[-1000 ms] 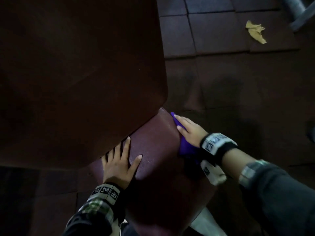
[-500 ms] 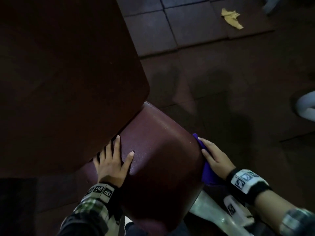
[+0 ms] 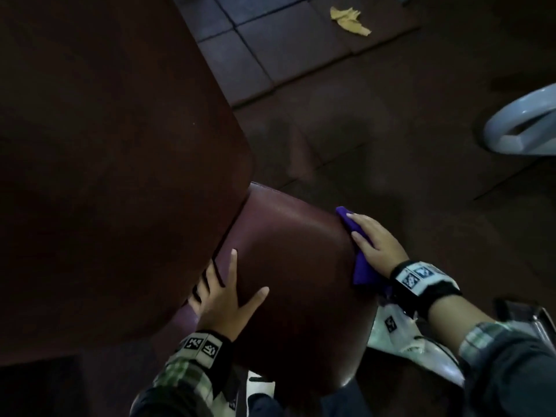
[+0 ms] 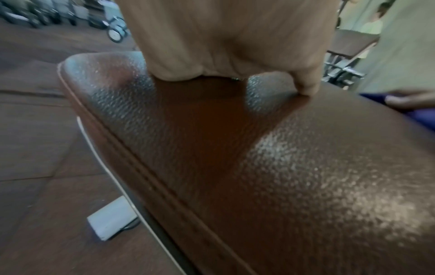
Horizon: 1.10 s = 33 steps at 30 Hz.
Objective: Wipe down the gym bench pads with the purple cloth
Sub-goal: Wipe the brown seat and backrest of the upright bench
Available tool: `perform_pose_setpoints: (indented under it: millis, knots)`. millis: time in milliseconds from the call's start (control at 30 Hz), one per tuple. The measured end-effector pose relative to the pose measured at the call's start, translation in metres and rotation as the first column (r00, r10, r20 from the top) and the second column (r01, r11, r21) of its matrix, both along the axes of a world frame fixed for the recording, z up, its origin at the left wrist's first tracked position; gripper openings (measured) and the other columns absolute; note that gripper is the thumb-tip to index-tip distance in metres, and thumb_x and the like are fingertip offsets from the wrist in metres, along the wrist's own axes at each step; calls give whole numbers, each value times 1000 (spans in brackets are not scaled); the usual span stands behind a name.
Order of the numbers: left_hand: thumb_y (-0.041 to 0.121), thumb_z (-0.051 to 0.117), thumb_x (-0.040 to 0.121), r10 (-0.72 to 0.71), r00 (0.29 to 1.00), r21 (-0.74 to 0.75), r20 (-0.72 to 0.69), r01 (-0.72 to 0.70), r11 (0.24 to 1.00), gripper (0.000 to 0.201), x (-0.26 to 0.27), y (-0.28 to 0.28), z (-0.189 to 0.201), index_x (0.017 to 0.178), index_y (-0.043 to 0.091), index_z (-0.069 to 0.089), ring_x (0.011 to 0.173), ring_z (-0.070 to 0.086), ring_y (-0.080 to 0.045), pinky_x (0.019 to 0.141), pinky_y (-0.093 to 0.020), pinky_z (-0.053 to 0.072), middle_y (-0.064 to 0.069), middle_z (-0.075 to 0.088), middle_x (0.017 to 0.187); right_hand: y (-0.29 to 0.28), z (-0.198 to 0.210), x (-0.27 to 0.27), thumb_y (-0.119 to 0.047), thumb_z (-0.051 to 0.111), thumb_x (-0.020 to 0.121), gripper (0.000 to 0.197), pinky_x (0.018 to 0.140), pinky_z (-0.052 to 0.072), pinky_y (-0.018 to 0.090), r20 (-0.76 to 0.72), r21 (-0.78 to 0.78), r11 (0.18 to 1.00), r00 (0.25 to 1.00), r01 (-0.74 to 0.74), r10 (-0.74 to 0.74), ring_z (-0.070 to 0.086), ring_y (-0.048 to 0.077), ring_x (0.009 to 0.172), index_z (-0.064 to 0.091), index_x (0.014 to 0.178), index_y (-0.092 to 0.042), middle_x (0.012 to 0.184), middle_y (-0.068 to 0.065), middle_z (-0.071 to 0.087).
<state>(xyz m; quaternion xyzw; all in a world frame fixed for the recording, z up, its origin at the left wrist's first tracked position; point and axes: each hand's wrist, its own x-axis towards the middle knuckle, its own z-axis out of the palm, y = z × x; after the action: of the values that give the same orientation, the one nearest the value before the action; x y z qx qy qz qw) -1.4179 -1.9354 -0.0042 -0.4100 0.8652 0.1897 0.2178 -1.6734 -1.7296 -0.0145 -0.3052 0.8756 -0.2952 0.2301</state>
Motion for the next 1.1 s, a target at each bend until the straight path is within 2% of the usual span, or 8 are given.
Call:
perform_pose_setpoints:
  millis: [100,200,333,533,700,867,1000,1100]
  knots:
    - [89,22,64,-43,999,31,28,42,999,101,0,-3,3,130,46,-41,145,-3,-36,113,-58,9,-10,-21,156,28,1,39,-26,45,92,45,104,14,5,-6,-59,964,966,259,-260,36,10,129,45,136,-15,141,5,43]
    - [91,18,61,-64,997,38,43,62,997,103,0,-6,1,130,44,-42,144,-2,-38,113,-59,8,-11,-25,155,38,-6,71,-16,44,97,44,101,11,3,43,-50,891,893,451,-449,28,5,131,37,141,-14,146,4,35]
    - [91,21,64,-79,995,20,58,78,997,103,-1,-6,1,126,44,-46,144,0,-37,112,-58,11,-11,-24,155,28,-9,49,-19,44,97,42,100,17,9,24,-16,894,894,448,-447,37,20,132,43,137,-11,142,9,43]
    - [88,24,68,-71,996,-20,46,72,997,101,-2,-4,0,129,43,-42,144,0,-36,113,-57,11,-10,-22,156,23,-5,21,-23,42,99,39,100,22,14,131,116,913,905,392,-405,39,18,131,43,137,-20,143,2,43]
    - [86,28,70,-63,998,-21,19,63,998,100,-2,-3,0,133,43,-37,144,0,-37,112,-58,10,-11,-21,157,42,-7,112,-12,42,98,48,106,12,13,162,-51,792,788,608,-594,27,20,138,28,143,-6,149,11,30]
    - [85,34,73,-47,999,5,-4,47,999,102,-1,-2,3,137,44,-34,145,-6,-37,113,-58,4,-9,-24,156,51,-9,227,-27,39,98,54,107,11,15,309,-40,688,664,725,-681,19,4,134,19,147,-13,152,3,24]
    - [84,34,75,-61,998,6,-5,61,998,101,-1,-2,4,142,42,-29,144,-4,-37,113,-58,4,-10,-23,157,50,-14,193,-16,38,99,48,103,12,10,265,-43,675,660,737,-704,26,17,139,26,145,-10,150,7,30]
    - [82,35,76,-63,998,-7,-16,63,998,100,0,-1,3,145,41,-25,144,-2,-36,113,-58,6,-10,-20,157,47,-10,139,-24,36,100,49,107,16,18,268,19,718,688,696,-674,26,20,139,24,147,-13,152,7,27]
